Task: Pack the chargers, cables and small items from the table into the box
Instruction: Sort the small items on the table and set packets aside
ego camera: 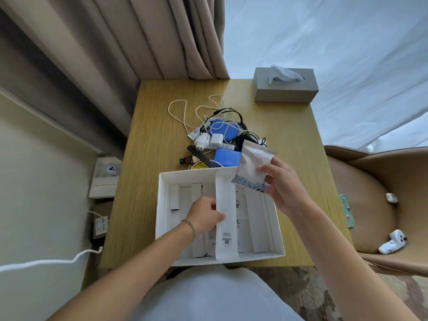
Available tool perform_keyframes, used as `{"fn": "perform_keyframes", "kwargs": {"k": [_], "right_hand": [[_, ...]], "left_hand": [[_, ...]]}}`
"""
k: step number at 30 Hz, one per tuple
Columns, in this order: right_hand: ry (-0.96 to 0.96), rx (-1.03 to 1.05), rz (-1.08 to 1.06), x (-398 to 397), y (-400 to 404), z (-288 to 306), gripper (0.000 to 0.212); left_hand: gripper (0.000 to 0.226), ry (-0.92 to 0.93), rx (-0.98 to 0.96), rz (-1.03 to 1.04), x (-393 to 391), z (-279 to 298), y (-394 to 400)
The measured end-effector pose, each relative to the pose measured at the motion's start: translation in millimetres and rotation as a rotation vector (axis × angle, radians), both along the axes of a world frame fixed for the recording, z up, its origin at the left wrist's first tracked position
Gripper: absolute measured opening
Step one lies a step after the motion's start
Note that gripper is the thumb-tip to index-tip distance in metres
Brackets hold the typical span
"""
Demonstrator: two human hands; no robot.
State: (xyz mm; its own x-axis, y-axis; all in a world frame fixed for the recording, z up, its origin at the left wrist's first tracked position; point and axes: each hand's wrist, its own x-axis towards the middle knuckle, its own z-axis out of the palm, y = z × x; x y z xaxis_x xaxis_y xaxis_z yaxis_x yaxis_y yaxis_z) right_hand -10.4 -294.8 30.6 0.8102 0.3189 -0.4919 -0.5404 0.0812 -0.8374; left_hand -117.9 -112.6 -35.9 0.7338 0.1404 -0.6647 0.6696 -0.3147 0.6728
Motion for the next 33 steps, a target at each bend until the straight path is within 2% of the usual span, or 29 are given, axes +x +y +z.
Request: {"fn": "perform_keyframes", "kwargs": {"k": [8,14,18,24,28,33], "right_hand": [[-0.058,-0.117,0.036,-11.0,-10.2,1.8,0.030],[-0.091,-0.212,0.100,-20.8,1.7,2.1,0.021],[-0.040,-0.230,0.142,-28.0,18.5,-4.1,0.024],[0.024,-0.298,0.112,-43.2,43.6,-29.2,0.010],[0.070,-0.405,0.066,-47.3,57.3,-52.5,0.014],[0.057,-0.586,0.166,-46.3,70.1,-80.0,0.011]], "left_hand": [[0.008,0.059,0.231,-0.112,13.3,-40.2,-21.7],[0.035,0.071,0.458,-0.291,19.2,-41.7,-28.9],[0.042,0.014,0.481,-0.398,12.1,-25.6,-23.5],[0.025,-0.128,0.532,-0.249,-14.5,13.6,27.1],[0.022,-0.180,0.515,-0.090,-23.9,32.5,54.5],[0.017,-0.289,0.506,-0.047,-30.4,46.5,59.9]]}}
